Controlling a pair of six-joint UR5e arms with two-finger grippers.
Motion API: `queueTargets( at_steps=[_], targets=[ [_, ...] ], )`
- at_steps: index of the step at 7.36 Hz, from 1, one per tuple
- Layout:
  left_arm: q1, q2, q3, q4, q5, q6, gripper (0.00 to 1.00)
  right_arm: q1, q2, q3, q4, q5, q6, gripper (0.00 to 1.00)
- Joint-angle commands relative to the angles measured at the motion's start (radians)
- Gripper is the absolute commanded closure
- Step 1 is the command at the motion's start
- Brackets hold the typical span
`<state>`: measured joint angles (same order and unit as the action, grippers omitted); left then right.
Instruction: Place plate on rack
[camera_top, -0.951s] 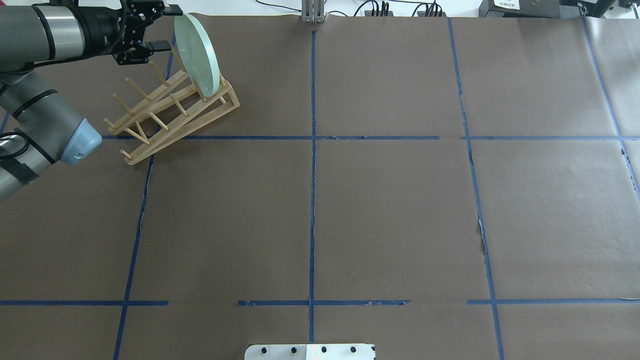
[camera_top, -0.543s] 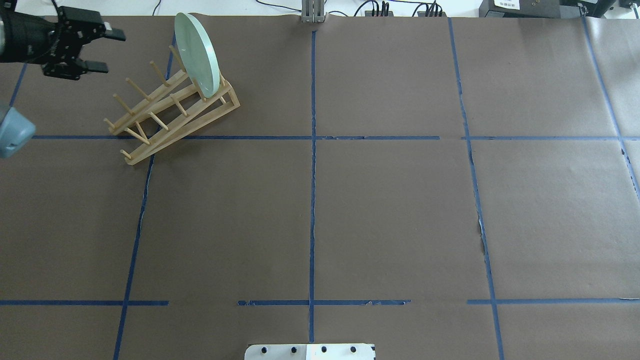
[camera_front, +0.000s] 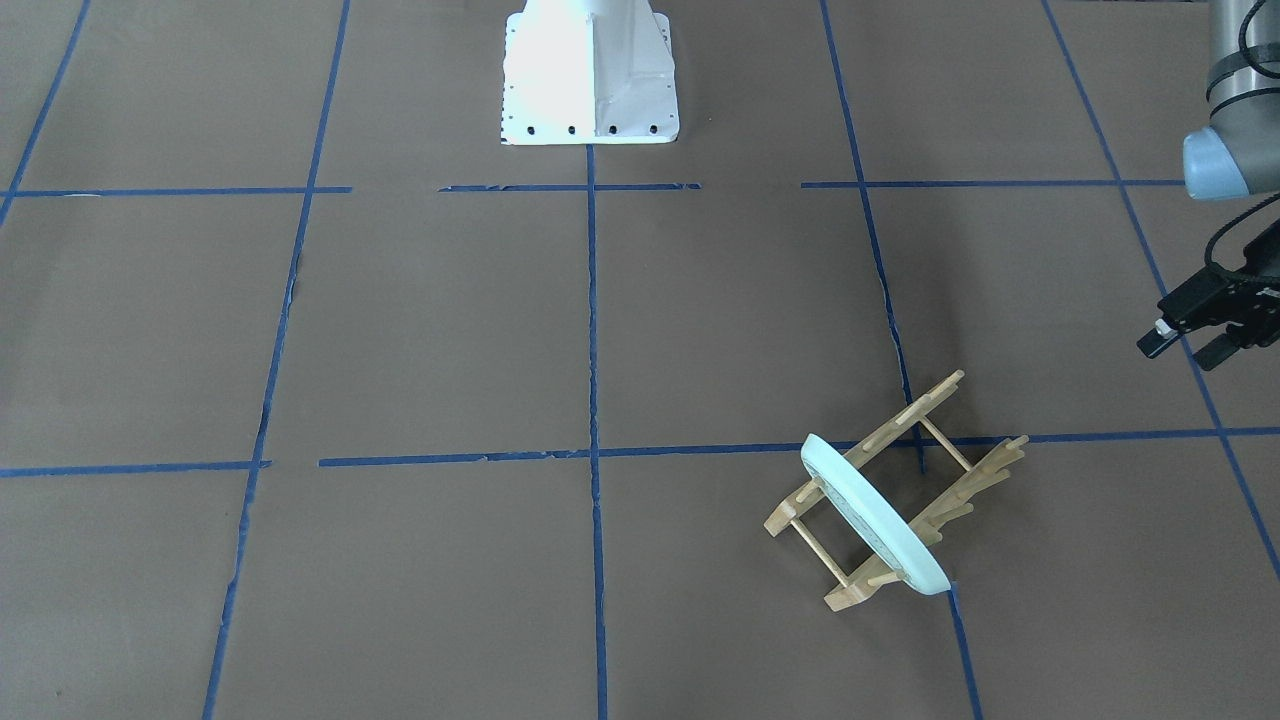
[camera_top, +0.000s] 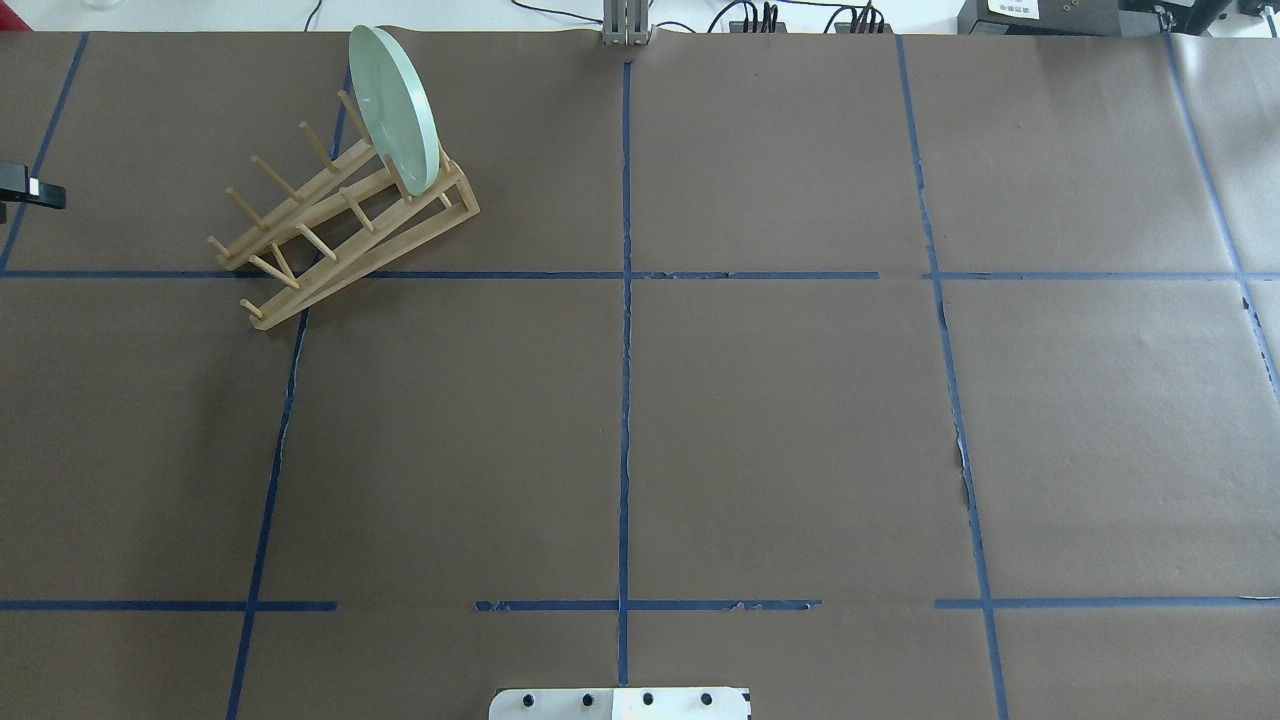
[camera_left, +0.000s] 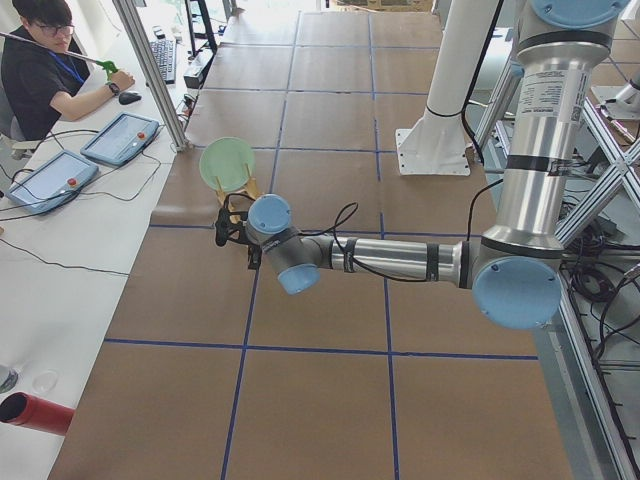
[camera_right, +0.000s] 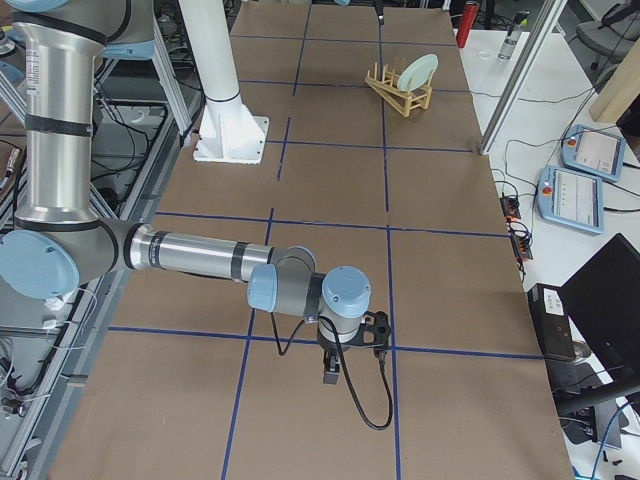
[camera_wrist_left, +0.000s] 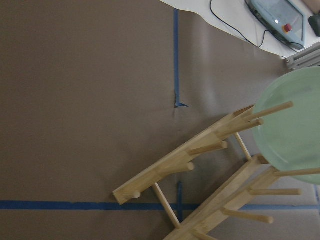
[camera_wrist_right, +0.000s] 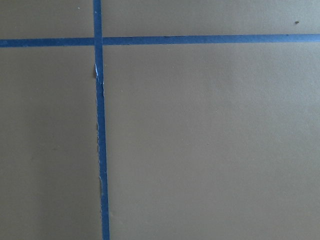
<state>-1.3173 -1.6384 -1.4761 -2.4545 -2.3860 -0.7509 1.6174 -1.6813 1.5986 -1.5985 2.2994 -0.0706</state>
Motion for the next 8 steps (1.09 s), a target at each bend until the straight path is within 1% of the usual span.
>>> queueTargets(
  at_steps=[1, 2, 4, 5, 6, 7, 8],
  targets=[
    [-0.094, 0.037, -0.001, 0.258, 0.066, 0.43, 0.0, 0.001, 0.0, 0.001, 0.0, 0.0, 0.0, 0.0],
    [-0.099, 0.037, -0.003, 0.331, 0.079, 0.529, 0.0, -0.001, 0.0, 0.0, 0.0, 0.0, 0.0, 0.0],
    [-0.105, 0.038, -0.003, 0.402, 0.079, 0.585, 0.0, 0.001, 0.0, 0.0, 0.0, 0.0, 0.0, 0.0],
    [-0.135, 0.038, -0.003, 0.467, 0.079, 0.669, 0.0, 0.001, 0.0, 0.001, 0.0, 0.0, 0.0, 0.0],
    [-0.182, 0.037, -0.006, 0.562, 0.079, 0.77, 0.0, 0.001, 0.0, 0.001, 0.0, 0.0, 0.0, 0.0],
    [-0.239, 0.025, -0.016, 0.701, 0.073, 0.87, 0.0, 0.001, 0.0, 0.001, 0.0, 0.0, 0.0, 0.0],
    [-0.259, 0.038, -0.048, 0.733, 0.064, 0.875, 0.0, -0.001, 0.0, 0.001, 0.0, 0.0, 0.0, 0.0]
  ],
)
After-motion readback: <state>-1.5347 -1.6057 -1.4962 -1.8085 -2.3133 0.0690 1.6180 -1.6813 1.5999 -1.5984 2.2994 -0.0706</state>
